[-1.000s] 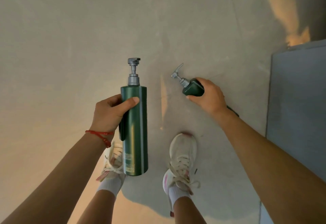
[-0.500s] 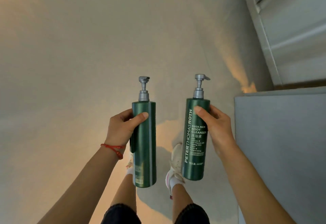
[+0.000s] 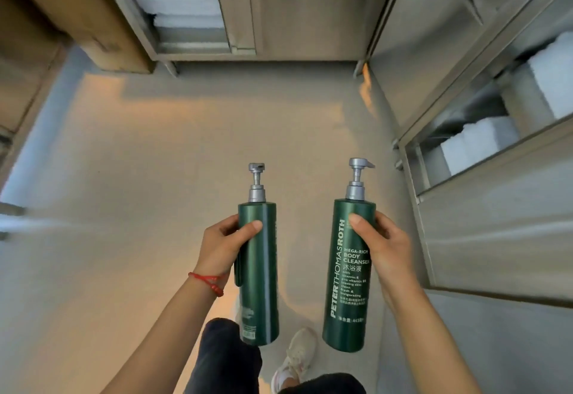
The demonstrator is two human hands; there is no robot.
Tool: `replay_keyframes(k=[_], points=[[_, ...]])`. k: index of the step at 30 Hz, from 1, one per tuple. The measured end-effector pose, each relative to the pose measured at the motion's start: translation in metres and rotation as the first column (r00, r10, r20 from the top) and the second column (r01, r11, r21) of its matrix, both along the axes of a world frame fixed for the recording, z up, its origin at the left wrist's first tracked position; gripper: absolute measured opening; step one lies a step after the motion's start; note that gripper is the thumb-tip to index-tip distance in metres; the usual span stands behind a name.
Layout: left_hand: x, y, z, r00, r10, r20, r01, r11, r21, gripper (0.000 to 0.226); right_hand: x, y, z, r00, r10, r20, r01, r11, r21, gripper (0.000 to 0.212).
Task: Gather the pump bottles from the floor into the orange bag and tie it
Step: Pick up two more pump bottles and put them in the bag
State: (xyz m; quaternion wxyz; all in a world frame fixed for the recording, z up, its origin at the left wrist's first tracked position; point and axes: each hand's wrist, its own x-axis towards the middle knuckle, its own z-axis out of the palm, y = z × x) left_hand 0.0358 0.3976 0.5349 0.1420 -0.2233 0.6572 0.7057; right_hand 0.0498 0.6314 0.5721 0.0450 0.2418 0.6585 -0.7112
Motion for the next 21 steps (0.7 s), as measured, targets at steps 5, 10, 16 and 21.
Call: replay_keyframes(k=[5,10,16,21], points=[[-0.009,-0.068,0.066,0.986,0.150,-0.067,-0.150,0.989,0.004,0.009,-0.038,-0.057,0.065,0.991,0.107,-0.079,-0.108,0.994,-0.007,0.006],[-0.021,-0.155,0.108,0.955,0.275,-0.108,-0.276,0.961,0.001,0.006,-0.083,-0.149,0.100,0.969,0.220,-0.112,-0.223,0.975,-0.013,0.003],[-0.049,-0.267,0.136,0.923,0.359,-0.141,-0.366,0.930,-0.029,0.008,-0.134,-0.270,0.116,0.936,0.331,-0.122,-0.333,0.943,0.000,0.007],[-0.077,-0.346,0.151,0.903,0.399,-0.160,-0.413,0.908,-0.070,0.016,-0.177,-0.360,0.128,0.912,0.387,-0.138,-0.391,0.921,-0.003,0.007]])
